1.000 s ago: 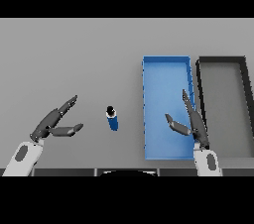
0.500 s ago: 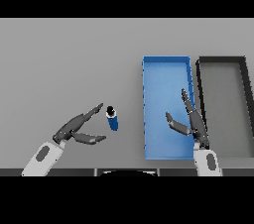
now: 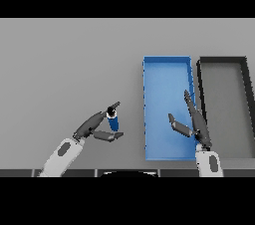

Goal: Pick up the blue pipe and place it into the blue bin.

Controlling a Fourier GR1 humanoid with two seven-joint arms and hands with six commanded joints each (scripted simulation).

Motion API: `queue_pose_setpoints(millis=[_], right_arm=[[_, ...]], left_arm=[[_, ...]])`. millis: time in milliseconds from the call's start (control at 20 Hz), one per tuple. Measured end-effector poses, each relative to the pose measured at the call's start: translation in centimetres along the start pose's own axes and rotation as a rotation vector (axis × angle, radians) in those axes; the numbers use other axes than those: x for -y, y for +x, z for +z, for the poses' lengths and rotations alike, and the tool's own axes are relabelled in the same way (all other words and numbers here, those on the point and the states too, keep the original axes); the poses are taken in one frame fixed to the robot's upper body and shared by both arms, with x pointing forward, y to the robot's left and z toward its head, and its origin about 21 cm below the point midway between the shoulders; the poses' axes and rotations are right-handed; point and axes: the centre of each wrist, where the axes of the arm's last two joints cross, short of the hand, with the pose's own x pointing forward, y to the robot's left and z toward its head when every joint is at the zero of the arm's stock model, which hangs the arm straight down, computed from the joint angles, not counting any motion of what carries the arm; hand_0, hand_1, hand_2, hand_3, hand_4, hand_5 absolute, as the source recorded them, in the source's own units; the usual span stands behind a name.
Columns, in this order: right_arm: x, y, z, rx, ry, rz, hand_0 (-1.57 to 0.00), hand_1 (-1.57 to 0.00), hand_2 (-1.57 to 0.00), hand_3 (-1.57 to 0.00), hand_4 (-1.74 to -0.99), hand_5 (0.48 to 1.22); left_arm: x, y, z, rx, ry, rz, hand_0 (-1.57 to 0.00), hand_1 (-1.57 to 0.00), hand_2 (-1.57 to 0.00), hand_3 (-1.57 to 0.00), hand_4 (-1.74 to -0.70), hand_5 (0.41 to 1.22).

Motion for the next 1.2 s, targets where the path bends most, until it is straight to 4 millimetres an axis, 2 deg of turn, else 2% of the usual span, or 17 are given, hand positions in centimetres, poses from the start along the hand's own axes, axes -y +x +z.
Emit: queue_pose_setpoints(millis=[100, 250, 300, 350, 400, 450, 550, 650, 750, 850, 1200], right_arm=[[-0.2, -0.2, 0.3, -0.01, 0.002, -0.013, 0.0, 0.0, 0.0, 0.0, -1.323, 0.665], [-0.4, 0.0, 0.2, -0.022, 0.0, -0.011, 0.0, 0.0, 0.0, 0.0, -1.321, 0.664], [-0.1, 0.1, 0.1, -0.017, -0.005, -0.01, 0.0, 0.0, 0.0, 0.0, -1.322, 0.664], [-0.2, 0.0, 0.1, -0.022, 0.0, -0.013, 0.0, 0.0, 0.0, 0.0, -1.32, 0.664], [0.0, -0.1, 0.3, -0.01, -0.005, -0.014, 0.0, 0.0, 0.0, 0.0, -1.319, 0.663], [-0.1, -0.2, 0.1, -0.013, -0.003, -0.016, 0.0, 0.0, 0.0, 0.0, -1.322, 0.666], [-0.3, -0.1, 0.3, -0.003, -0.003, -0.009, 0.0, 0.0, 0.0, 0.0, -1.313, 0.665], [-0.3, 0.1, 0.0, -0.012, -0.005, 0.0, 0.0, 0.0, 0.0, 0.0, -1.31, 0.665], [0.1, 0.1, -0.4, -0.014, -0.011, 0.003, 0.0, 0.0, 0.0, 0.0, -1.302, 0.666], [-0.1, 0.0, -0.4, -0.015, 0.0, 0.013, 0.0, 0.0, 0.0, 0.0, -1.288, 0.664], [-0.2, -0.1, -0.4, -0.011, 0.0, 0.024, 0.0, 0.0, 0.0, 0.0, -1.275, 0.666]], left_arm=[[0.1, -0.5, -0.7, -0.006, 0.004, -0.035, 0.0, 0.0, 0.0, 0.0, -1.16, 0.491], [1.2, -0.3, -2.3, 0.019, -0.017, 0.027, 0.0, 0.0, -0.02, -0.02, -1.22, 0.536], [1.2, -0.3, -2.0, 0.048, -0.022, 0.06, 0.0, 0.0, -0.08, -0.07, -1.24, 0.566], [1.3, -0.3, -2.3, 0.042, -0.025, 0.079, 0.0, -0.09, -0.21, -0.2, -1.28, 0.607], [1.9, -0.2, -2.6, 0.041, -0.028, 0.092, -0.09, -0.25, -0.39, -0.47, -1.31, 0.73], [1.8, -0.2, -2.6, 0.044, -0.026, 0.113, -0.34, -0.5, -0.63, -0.69, -1.39, 0.828], [2.5, -0.4, -2.8, 0.044, -0.015, 0.162, -0.78, -0.89, -0.97, -0.98, -1.51, 0.969], [2.7, -0.5, -2.7, 0.053, -0.024, 0.179, -1.07, -1.13, -1.18, -1.18, -1.59, 1.06], [3.0, -0.3, -2.9, 0.059, -0.025, 0.16, -1.25, -1.29, -1.32, -1.31, -1.64, 1.118], [3.1, -0.3, -2.7, 0.075, -0.019, 0.14, -1.36, -1.39, -1.41, -1.38, -1.67, 1.155], [3.7, 3.6, -3.8, 0.278, -0.036, 0.138, -1.53, -1.53, -1.54, -1.45, -1.72, 1.207]])
